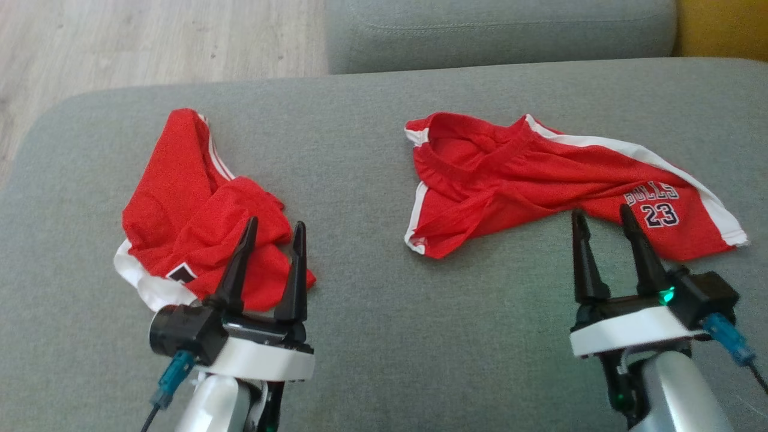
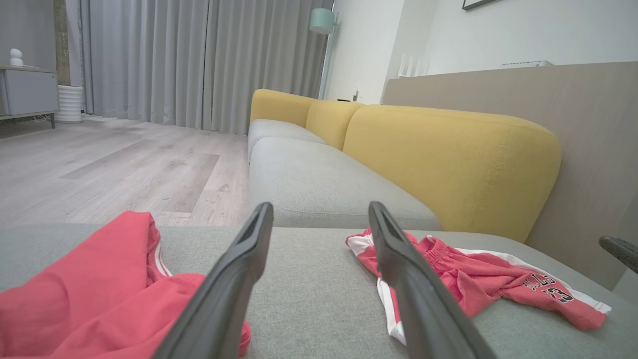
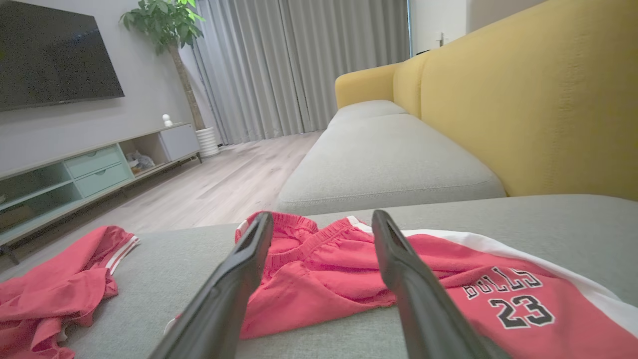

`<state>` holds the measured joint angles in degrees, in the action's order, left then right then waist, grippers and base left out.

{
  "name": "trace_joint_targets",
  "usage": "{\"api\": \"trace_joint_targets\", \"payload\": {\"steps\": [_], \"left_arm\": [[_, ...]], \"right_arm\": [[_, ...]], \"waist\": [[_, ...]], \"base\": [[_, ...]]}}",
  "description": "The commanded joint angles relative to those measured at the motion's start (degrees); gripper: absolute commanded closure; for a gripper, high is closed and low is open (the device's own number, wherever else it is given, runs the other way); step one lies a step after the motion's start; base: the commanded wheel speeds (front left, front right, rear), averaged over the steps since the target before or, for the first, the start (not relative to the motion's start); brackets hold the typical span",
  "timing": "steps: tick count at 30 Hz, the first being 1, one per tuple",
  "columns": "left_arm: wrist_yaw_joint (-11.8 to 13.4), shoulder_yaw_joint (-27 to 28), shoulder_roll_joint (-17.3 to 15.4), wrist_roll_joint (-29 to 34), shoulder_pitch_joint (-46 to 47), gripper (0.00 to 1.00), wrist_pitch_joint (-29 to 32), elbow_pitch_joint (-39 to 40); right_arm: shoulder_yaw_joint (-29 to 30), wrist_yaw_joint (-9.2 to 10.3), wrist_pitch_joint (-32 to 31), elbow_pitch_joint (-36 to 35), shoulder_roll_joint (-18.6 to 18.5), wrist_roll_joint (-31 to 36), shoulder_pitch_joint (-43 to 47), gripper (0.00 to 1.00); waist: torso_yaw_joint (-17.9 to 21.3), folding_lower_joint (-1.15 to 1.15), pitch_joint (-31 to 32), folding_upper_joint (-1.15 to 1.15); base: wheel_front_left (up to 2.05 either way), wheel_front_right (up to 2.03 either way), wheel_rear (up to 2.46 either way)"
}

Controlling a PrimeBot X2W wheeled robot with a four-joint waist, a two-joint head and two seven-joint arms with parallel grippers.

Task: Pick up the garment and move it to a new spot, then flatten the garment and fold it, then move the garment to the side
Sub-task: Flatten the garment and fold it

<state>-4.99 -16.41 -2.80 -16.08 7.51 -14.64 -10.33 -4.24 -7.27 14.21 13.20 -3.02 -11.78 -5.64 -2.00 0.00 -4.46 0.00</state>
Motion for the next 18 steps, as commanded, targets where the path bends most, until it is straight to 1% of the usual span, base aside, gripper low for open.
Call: {"api": "trace_joint_targets", "payload": {"steps": [1,4,8,13,18], "left_arm": [[0.12,1.80,-0.08,0.08,1.88,0.00,-0.36,1.63],[0.00,1.49,-0.08,0.14,2.48,0.00,-0.36,1.68],[-0.15,0.97,-0.08,0.19,3.38,0.00,-0.36,1.50],[-0.27,0.49,-0.08,-0.04,4.24,0.00,-0.36,1.30],[-0.15,-0.34,-0.08,-0.67,5.30,0.00,-0.36,1.20]], "right_arm": [[-2.25,-0.22,0.76,-1.70,0.13,0.69,-2.73,0.00],[-5.13,-0.22,-0.55,-0.30,0.13,2.24,-3.72,0.00],[-9.64,-0.22,-3.78,2.28,0.13,3.39,-5.81,0.00],[-14.36,-0.22,-8.82,7.81,0.13,3.95,-9.47,0.00],[-17.80,-0.22,-11.50,12.69,0.13,3.38,-12.93,0.00]], "waist": [[-0.65,0.00,-0.50,0.00],[-1.71,0.00,-1.47,0.00],[-3.37,0.00,-2.84,0.00],[-5.32,0.00,-4.42,0.00],[-7.29,0.00,-5.80,0.00]], "base": [[0.00,0.00,0.00],[0.00,0.00,0.00],[0.00,0.00,0.00],[0.00,0.00,0.00],[0.00,0.00,0.00]]}}
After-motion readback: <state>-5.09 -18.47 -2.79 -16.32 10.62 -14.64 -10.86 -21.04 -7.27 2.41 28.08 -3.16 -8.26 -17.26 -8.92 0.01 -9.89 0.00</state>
